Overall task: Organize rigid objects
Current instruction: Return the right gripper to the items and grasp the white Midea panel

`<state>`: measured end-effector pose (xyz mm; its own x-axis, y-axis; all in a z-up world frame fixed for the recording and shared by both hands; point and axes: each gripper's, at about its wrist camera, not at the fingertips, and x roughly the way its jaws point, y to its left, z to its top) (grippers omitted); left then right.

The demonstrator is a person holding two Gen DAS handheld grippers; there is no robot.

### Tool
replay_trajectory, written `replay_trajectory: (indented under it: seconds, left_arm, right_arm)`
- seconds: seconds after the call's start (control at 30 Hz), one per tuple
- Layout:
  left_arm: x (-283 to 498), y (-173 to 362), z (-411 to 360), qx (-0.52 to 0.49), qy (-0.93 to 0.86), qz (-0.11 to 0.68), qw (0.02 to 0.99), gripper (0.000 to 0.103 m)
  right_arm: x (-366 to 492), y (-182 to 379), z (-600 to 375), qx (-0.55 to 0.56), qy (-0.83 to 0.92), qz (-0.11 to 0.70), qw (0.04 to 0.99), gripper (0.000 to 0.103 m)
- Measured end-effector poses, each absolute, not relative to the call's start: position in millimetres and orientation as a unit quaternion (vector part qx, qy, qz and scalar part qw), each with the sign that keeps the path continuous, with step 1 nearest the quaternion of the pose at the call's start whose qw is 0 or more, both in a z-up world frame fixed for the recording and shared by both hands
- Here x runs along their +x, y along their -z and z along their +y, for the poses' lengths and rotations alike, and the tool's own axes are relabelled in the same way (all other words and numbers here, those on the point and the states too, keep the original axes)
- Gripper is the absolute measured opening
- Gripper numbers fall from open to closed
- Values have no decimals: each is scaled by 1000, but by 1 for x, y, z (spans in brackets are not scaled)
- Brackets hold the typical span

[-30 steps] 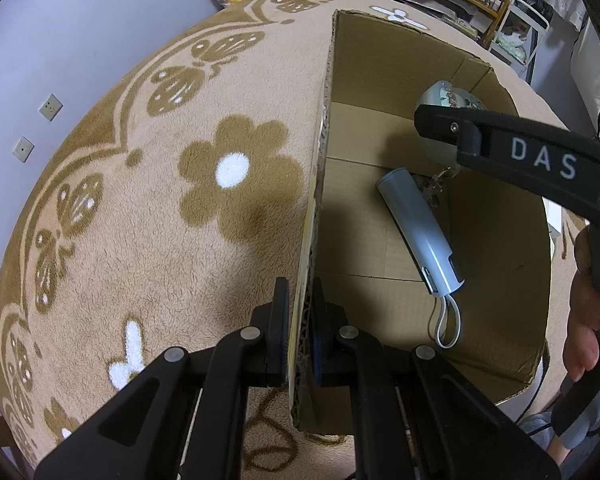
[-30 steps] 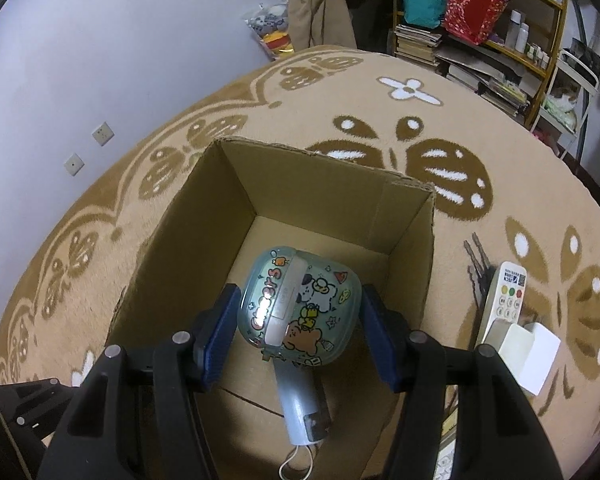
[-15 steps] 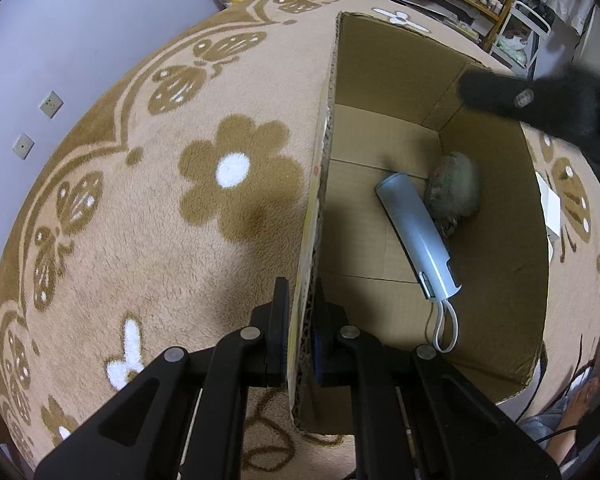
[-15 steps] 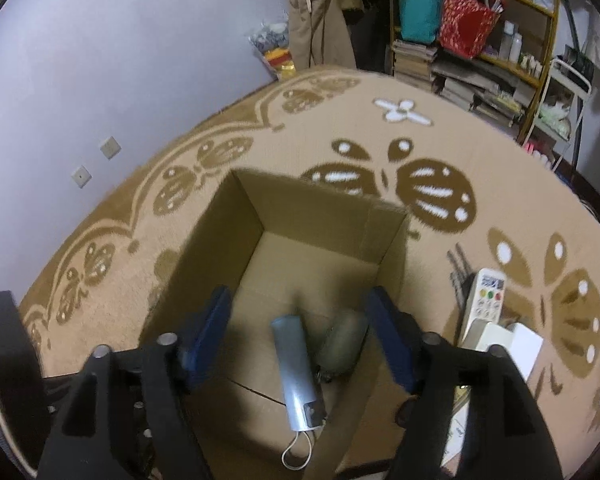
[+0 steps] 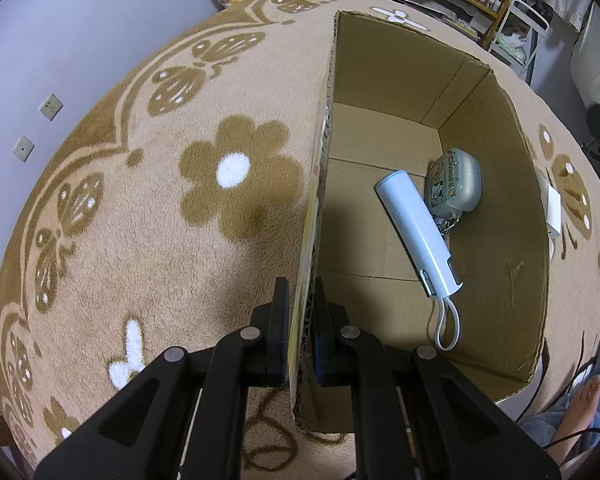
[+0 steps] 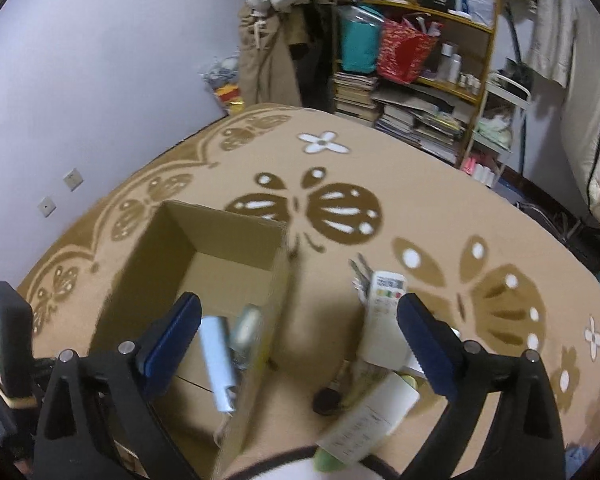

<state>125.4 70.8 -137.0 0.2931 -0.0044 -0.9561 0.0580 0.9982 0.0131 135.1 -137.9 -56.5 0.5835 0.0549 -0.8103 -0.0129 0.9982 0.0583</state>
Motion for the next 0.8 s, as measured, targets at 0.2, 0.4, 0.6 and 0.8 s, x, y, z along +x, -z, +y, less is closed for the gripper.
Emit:
replay_trajectory:
  seconds: [0.2,0.4,0.6,0.8]
  left_arm:
    - [126,137,70,24,19,594,804,10]
    - [126,137,70,24,19,594,804,10]
    - [126,137,70,25,18,595,803,10]
    - [125,136,69,30,19,595,803,10]
  right_arm:
    - [125,67,-161,40,-2,465,884,103]
    - [108,84,-180,66,16,478,876,103]
    - [98,104,-192,88,29,493,865,103]
    - [91,121,-204,108,41,506,855,103]
